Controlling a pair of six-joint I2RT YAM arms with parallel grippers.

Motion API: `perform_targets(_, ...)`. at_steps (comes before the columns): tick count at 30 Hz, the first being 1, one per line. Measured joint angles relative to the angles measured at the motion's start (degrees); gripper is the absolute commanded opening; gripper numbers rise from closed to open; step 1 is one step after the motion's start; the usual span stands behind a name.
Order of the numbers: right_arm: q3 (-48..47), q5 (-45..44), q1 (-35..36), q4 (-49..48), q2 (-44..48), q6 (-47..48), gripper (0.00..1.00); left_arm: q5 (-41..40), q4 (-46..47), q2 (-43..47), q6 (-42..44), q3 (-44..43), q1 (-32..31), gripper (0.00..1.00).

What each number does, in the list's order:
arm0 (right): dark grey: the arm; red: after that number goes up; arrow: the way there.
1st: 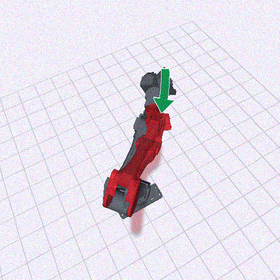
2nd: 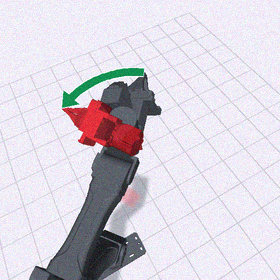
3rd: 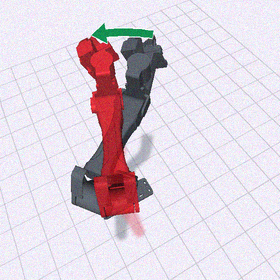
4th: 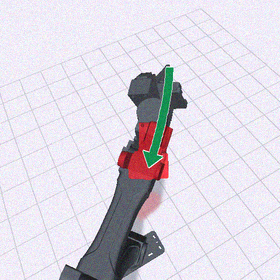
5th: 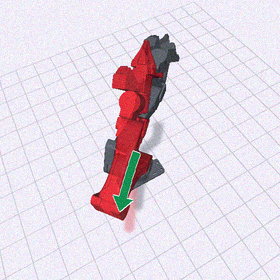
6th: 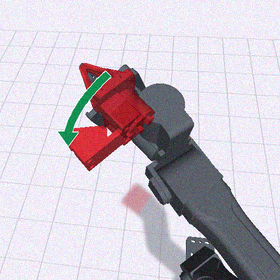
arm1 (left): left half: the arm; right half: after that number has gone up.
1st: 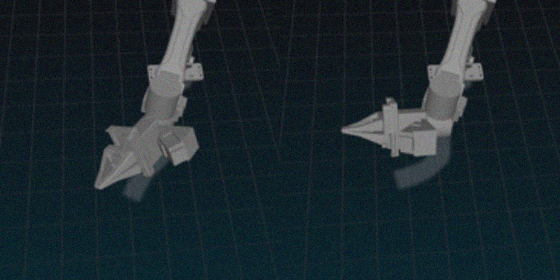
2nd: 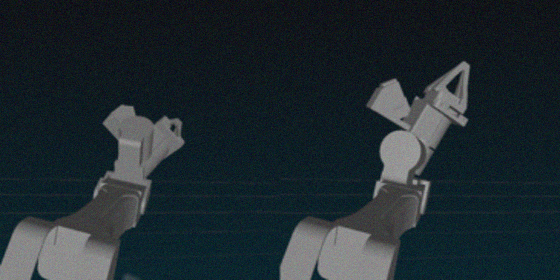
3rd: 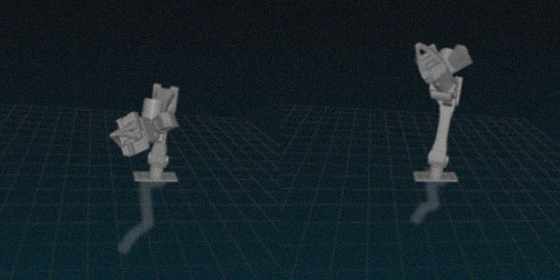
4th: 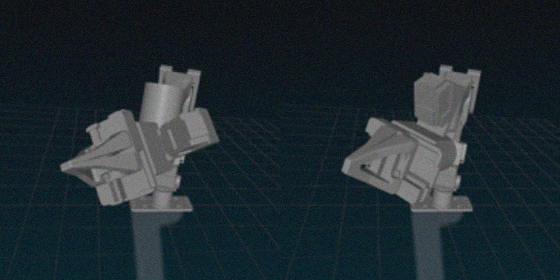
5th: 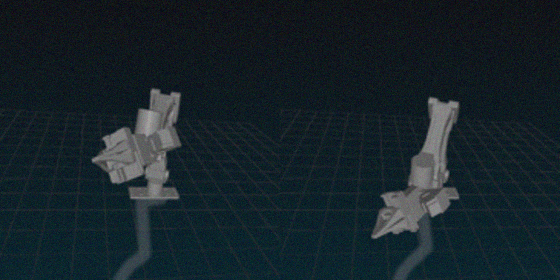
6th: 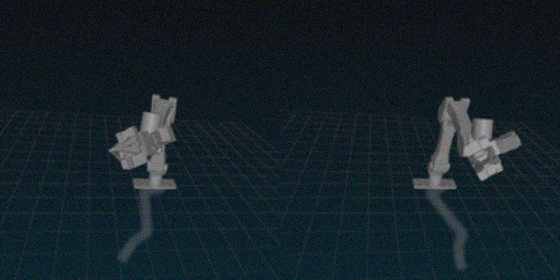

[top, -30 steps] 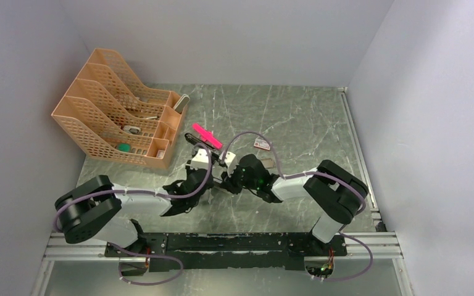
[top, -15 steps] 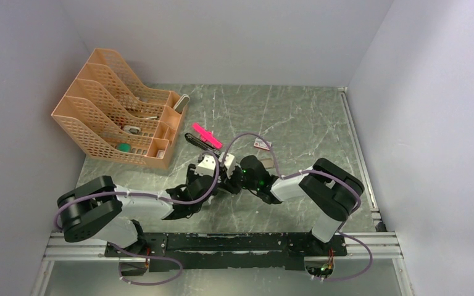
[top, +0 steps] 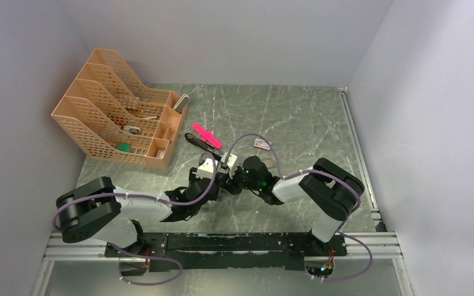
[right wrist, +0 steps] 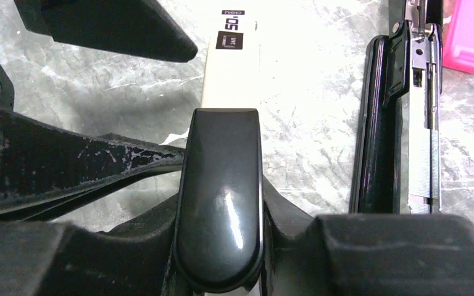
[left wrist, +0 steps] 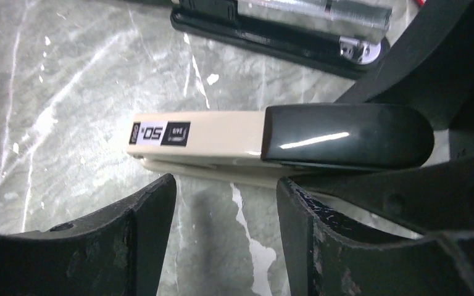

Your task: Load the staples into the stapler

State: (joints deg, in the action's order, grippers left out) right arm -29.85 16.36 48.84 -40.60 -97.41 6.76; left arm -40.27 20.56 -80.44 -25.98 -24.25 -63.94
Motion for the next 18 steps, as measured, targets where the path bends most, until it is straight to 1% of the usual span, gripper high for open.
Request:
perform_targets(4, 1.18, 0.13, -0.15, -1.16, 0.37, -0.04, 0.41, 1.33, -1.01, -0.31, -0.52, 0.63, -0.2, 0.66)
perform_targets(10, 3.82, -0.07, -0.39, -0.81, 3.28, -0.09, 0.45, 1.77, -1.79, -0.48, -1.53, 0.63, -0.28, 0.66)
perform_targets(13, 4.98, 0.04, -0.39, 0.9, 5.86, -0.09, 0.49, 1.77, -2.45, -0.35, -2.27, 0.74, -0.28, 0.67)
perform_targets(18, 6.4, 0.48, -0.39, 2.99, 11.85, 0.0, 0.51, 1.84, -3.76, 2.08, -3.45, 1.77, -0.28, 0.67)
